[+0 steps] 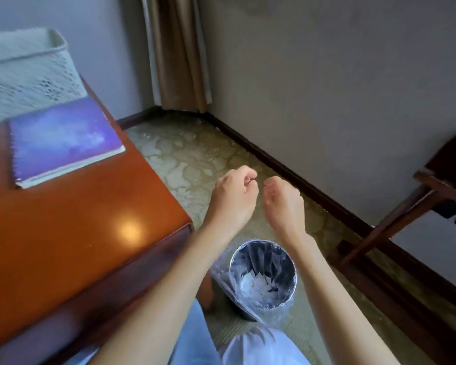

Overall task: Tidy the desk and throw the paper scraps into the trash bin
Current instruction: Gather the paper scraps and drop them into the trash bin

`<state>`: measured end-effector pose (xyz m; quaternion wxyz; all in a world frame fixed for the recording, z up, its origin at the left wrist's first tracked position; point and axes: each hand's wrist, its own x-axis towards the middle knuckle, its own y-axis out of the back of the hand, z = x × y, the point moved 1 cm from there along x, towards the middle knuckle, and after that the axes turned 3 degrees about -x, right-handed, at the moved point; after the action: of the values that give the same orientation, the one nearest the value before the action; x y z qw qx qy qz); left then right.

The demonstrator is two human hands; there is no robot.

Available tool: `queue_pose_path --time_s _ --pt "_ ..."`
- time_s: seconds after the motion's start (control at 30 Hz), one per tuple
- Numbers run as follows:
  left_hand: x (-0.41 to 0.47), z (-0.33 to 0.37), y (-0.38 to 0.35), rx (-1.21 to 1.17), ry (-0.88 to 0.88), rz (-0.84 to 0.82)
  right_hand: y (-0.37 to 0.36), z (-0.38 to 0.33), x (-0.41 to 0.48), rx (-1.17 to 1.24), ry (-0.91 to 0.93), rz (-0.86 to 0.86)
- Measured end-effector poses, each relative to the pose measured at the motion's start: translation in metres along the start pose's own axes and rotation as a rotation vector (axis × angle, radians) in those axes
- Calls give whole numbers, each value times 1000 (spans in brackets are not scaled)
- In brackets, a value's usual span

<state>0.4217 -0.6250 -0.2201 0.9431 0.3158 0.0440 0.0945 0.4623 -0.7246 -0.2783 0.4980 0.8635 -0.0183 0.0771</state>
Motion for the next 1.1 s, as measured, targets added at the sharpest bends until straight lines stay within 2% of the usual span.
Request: queue_pose_path --time_s 0.1,0.2,0.27,0.47,0.53,0.57,0.63,0.67,0.7,0.73,0.77,0.8,0.83,0.87,0.9,0.93,0.97,1.0,1.07,1.1 --pt "-28 11 64 54 -130 216 31 -57 -14 54 160 106" --pt "-59 3 124 94 -152 374 44 -118 -39 142 294 139" --pt "-84 -10 164 143 -140 466 42 -161 -59 175 396 100" --pt "-160 -68 257 285 192 568 -1 -272 -117 158 709 -158" --pt "-191 -75 275 227 324 585 -23 -303 -132 162 808 -258" --pt "-167 -133 286 236 410 579 -33 -317 -138 158 841 -305" --pt "-30 -417 305 230 547 586 -49 -343 -147 91 858 -391" --pt "-26 -434 316 197 603 613 -55 -354 -149 44 859 -416" --pt "-22 -437 329 145 591 539 -62 -363 -148 -3 858 -425" --pt "-24 -440 347 180 622 615 -68 -370 -147 -47 849 -430" --pt "-32 -445 354 339 677 571 -74 -377 -144 -84 838 -436" --pt "-38 -445 353 424 687 648 -79 -384 -142 -116 823 -445" --pt "-82 -381 356 335 777 515 -84 -389 -140 -144 810 -459" --pt "-140 -290 356 391 715 547 -87 -395 -139 -163 798 -474" --pt "-162 -258 355 405 730 488 -89 -400 -138 -174 795 -482" --pt "-162 -250 351 399 744 462 -92 -404 -137 -179 794 -492" --pt "-174 -230 358 433 636 463 -93 -408 -136 -170 802 -505" --pt "-186 -213 359 436 645 413 -94 -412 -136 -146 808 -525" --pt "-167 -236 353 380 557 437 -93 -417 -135 -71 813 -578" --pt "-166 -230 355 415 507 386 -92 -420 -134 -22 816 -592"
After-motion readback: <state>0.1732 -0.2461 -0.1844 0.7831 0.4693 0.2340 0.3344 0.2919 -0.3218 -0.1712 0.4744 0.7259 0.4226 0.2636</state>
